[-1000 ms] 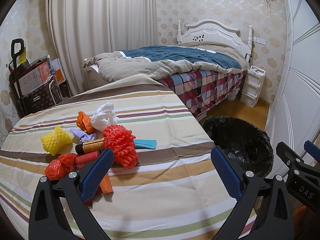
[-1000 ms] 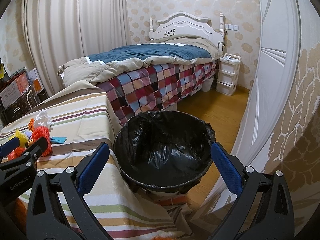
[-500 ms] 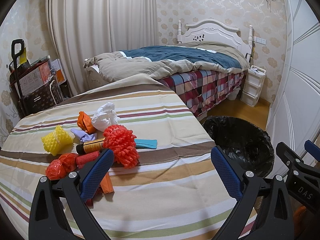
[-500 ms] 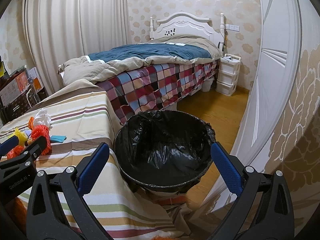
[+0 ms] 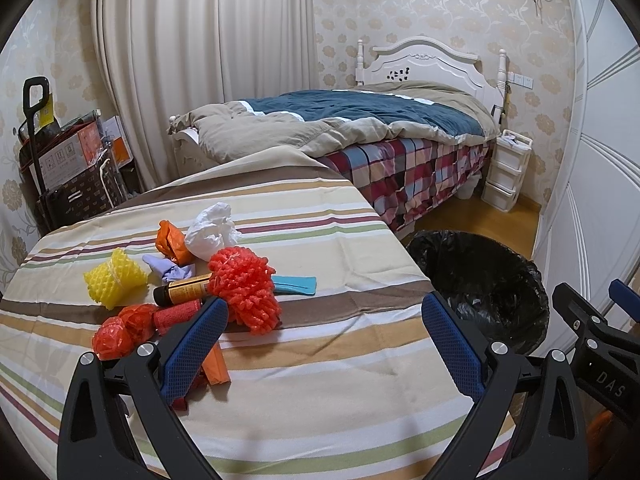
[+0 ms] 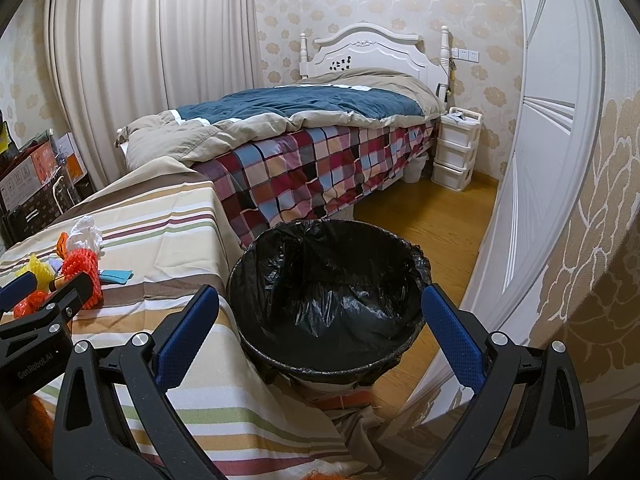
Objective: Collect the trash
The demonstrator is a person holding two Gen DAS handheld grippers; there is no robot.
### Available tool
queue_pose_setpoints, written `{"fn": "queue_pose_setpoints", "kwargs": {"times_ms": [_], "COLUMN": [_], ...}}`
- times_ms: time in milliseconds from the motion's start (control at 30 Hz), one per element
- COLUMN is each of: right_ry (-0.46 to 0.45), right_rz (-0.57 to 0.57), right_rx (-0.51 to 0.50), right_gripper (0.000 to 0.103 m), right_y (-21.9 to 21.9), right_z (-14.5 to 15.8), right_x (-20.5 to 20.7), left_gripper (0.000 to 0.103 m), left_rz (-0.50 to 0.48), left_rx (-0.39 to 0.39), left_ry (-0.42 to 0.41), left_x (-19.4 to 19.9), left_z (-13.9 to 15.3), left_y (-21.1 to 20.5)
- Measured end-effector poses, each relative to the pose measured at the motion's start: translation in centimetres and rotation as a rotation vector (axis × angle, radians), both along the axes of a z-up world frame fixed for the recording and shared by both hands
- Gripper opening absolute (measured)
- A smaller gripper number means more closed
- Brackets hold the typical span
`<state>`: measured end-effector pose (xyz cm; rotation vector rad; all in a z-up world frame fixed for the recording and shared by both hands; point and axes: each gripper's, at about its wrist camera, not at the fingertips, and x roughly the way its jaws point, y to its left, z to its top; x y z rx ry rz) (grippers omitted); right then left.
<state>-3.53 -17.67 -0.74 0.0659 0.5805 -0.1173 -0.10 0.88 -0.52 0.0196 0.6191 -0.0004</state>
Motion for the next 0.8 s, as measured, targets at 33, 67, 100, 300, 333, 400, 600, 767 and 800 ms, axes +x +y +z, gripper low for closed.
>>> {"fn": "queue_pose_setpoints", "kwargs": {"times_ms": [33,67,100,300,333,400,600,767,800], "right_ry": [0.001,0.001,0.001,0.002,0.002,0.002,0.007,0.012,0.015], "right_rz": [0.000,0.000,0.000,0.000,0.000,0.000,0.005,0.017,0.023], "right_rx": [0.000,0.000,0.000,0.000,0.000,0.000,0.000,-0.010,-0.013], "right_gripper": [0.099,0.099,0.099,0.099,0.099,0.099,0.099,0.099,0.099], "right_y": [0.1,0.1,0.0,0.1,0.1,0.1,0.4,1.0,1.1], "right_z": [-0.1,-0.1,0.0,-0.1,-0.1,-0.1,-0.2,-0.6,-0.5], "right_x": [-0.1,-0.1,0.0,0.0,0.1,0.0,0.1,-0.2,-0.1], "left_gripper": [0.097,0.097,0.097,0.097,0.097,0.097,0.097,0.096,0.095], "left_rz": [0.000,0.000,0.000,0.000,0.001,0.000,-0.009,-0.001,0.000], "left_rx": [0.000,0.000,0.000,0.000,0.001,0.002,-0.009,-0.015,-0.014], "left_ry": [0.000,0.000,0.000,0.002,0.002,0.003,0.019,0.029,0.030], "left_x": [0.0,0.0,0.0,0.0,0.0,-0.1,-0.4,-0.5,-0.6], "left_z": [0.0,0.0,0.0,0.0,0.0,-0.1,-0.1,0.3,0.4], "left_y": [0.0,0.0,0.0,0.0,-0.1,0.1,0.6,1.5,1.6]}}
